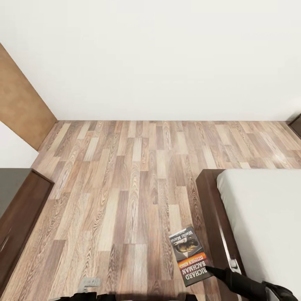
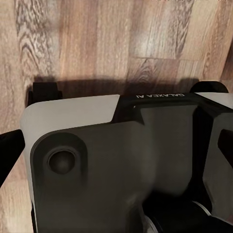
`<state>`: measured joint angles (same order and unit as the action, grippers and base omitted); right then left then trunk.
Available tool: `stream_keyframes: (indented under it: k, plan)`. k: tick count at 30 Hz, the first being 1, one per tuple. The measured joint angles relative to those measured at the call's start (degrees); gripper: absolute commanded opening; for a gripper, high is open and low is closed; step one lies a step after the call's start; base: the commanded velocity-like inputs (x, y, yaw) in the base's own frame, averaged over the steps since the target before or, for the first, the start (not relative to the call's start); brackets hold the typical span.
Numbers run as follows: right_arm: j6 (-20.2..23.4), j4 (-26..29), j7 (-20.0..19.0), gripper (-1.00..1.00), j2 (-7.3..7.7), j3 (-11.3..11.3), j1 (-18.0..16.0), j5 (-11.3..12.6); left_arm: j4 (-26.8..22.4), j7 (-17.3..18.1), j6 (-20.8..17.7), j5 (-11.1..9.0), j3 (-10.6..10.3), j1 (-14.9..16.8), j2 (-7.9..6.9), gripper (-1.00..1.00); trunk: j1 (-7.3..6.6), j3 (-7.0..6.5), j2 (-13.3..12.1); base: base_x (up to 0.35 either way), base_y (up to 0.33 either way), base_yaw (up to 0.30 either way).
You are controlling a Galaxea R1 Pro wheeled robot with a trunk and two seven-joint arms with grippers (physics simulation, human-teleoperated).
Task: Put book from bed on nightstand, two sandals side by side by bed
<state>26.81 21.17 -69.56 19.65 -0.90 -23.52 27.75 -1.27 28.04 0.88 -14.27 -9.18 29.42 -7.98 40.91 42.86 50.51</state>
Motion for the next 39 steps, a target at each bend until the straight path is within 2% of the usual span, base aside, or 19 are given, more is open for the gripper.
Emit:
stream_keyframes:
  k: [4, 8, 14, 18, 30, 39]
  plan:
    - [-1.45, -1.20, -0.01, -1.00, -0.19, -0.09, -0.02, 0.22, 0.00, 0.00, 0.00, 0.00, 0.00, 0.00, 0.00, 1.00, 0.00, 0.00, 0.00, 0.000, 0.000, 0.001]
    - [-5.13, -1.65, 0.26, -1.00, -0.42, -0.32, -0.02, 0.13, 0.00, 0.00, 0.00, 0.00, 0.00, 0.00, 0.00, 1.00, 0.00, 0.00, 0.00, 0.000, 0.000, 0.000]
    - [-6.87, -1.80, 9.67, -1.00, -0.51, -0.46, -0.02, -0.18, 0.00, 0.00, 0.00, 0.00, 0.00, 0.00, 0.08, 1.00, 0.00, 0.00, 0.00, 0.000, 0.000, 0.000]
    - [-6.45, -1.84, 11.83, -1.00, -0.47, -0.44, -0.02, -0.05, 0.00, 0.00, 0.00, 0.00, 0.00, 0.00, 0.11, 1.00, 0.00, 0.01, 0.00, 0.000, 0.000, 0.000]
    - [-7.41, -2.18, 12.44, -1.00, -0.49, -0.45, -0.02, -0.01, 0.00, -0.05, 0.00, -0.05, -0.01, 0.00, 0.41, 1.00, 0.00, -0.38, 0.00, 0.000, 0.000, 0.000]
    - [-14.58, -6.87, 12.62, -1.00, -0.52, -0.44, -0.02, -0.11, 0.00, -0.14, 0.00, -0.15, 0.00, 0.00, 0.85, 1.00, 0.00, -1.19, 0.00, 0.000, 0.000, 0.000]
